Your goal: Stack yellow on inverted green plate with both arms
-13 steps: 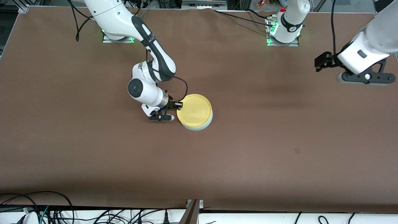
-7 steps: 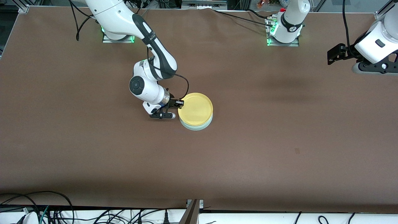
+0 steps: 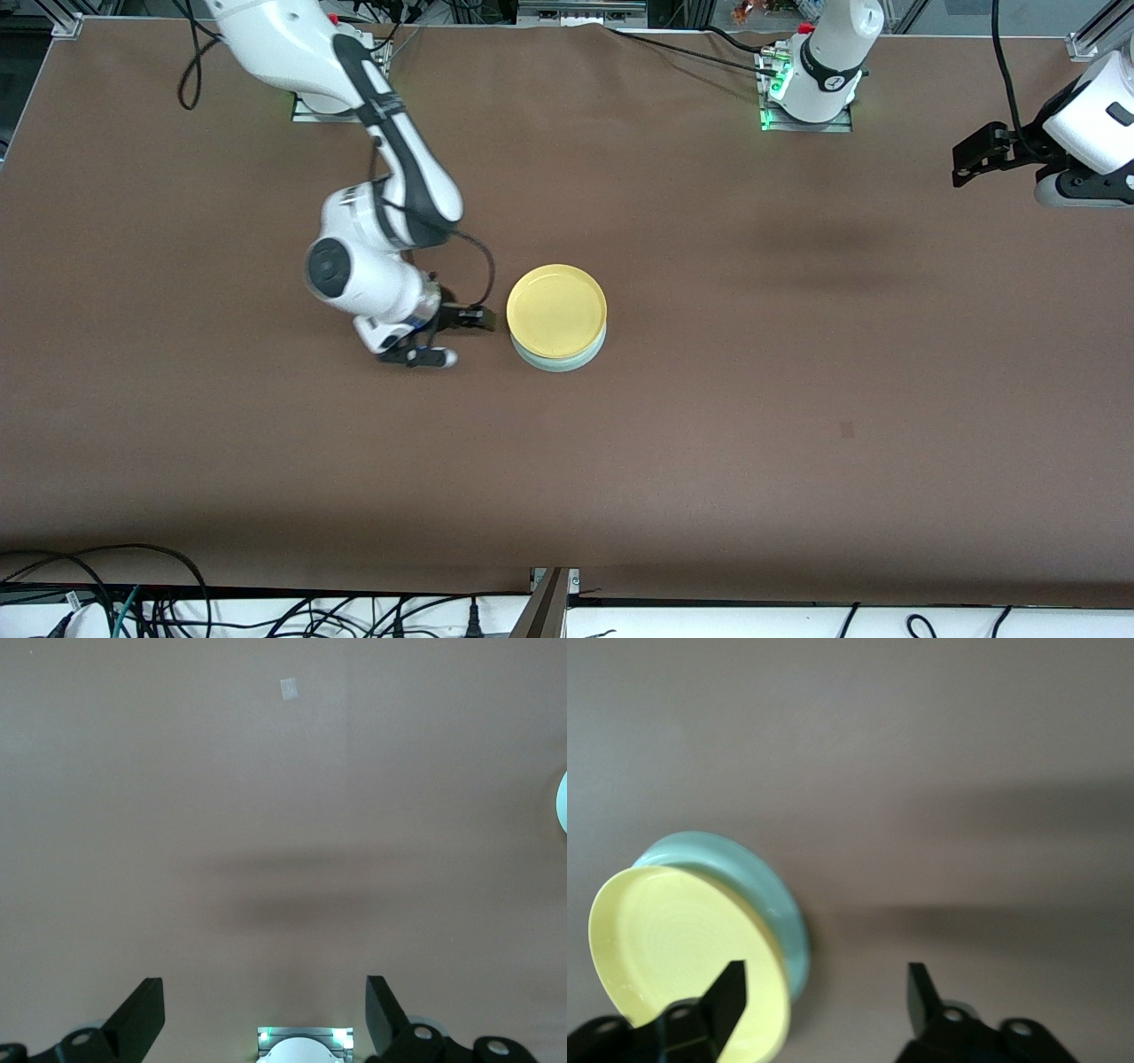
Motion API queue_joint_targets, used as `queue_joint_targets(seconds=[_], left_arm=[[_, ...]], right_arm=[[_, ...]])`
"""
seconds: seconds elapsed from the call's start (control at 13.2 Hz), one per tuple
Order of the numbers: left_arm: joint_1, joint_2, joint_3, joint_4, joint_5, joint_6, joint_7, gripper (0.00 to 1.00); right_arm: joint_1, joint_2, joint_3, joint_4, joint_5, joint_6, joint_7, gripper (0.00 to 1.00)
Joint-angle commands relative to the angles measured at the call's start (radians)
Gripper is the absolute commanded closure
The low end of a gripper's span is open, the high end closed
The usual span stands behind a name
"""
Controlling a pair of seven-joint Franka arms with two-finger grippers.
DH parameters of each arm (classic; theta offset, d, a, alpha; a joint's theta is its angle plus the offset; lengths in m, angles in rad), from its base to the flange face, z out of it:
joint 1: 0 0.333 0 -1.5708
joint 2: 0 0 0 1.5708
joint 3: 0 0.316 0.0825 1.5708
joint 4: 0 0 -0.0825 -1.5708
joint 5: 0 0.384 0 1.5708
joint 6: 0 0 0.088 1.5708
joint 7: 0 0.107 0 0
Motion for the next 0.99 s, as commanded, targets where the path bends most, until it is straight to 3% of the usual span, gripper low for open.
queue_joint_targets(seconds=[0.0,0.3,0.46,0.53,0.61,0.68,0.76,0.91], left_arm=[[0.012,0.042,-0.004,0.067,-0.059,0.009,0.004,0.00],[0.012,0.059,-0.004,0.087,-0.067,0.051,-0.011,0.00],[0.014,0.069,-0.004,0.087,-0.069,0.052,-0.005,0.00],[0.024,0.079,-0.004,0.087,-0.069,0.052,-0.004,0.00],[0.032,0.082,-0.003,0.073,-0.069,0.052,-0.014,0.00],[0.035,0.084,-0.003,0.068,-0.069,0.052,-0.017,0.00],[0.043,0.083,-0.004,0.049,-0.072,0.052,-0.017,0.00],[0.080,0.079,-0.004,0.036,-0.133,0.052,-0.016,0.00]], right_arm=[[-0.009,-0.004,-0.093,0.171,-0.133,-0.242,-0.051,0.00],[-0.023,-0.051,-0.198,0.182,-0.265,-0.341,-0.170,0.00],[-0.122,-0.071,-0.174,0.233,-0.263,-0.431,-0.203,0.00],[-0.171,-0.077,-0.126,0.251,-0.275,-0.488,-0.202,0.00],[-0.313,-0.159,0.015,0.252,-0.390,-0.523,-0.194,0.00],[-0.386,-0.200,0.096,0.244,-0.434,-0.524,-0.197,0.00],[-0.427,-0.238,0.134,0.223,-0.445,-0.534,-0.197,0.00],[-0.455,-0.307,0.141,0.204,-0.447,-0.600,-0.206,0.00]])
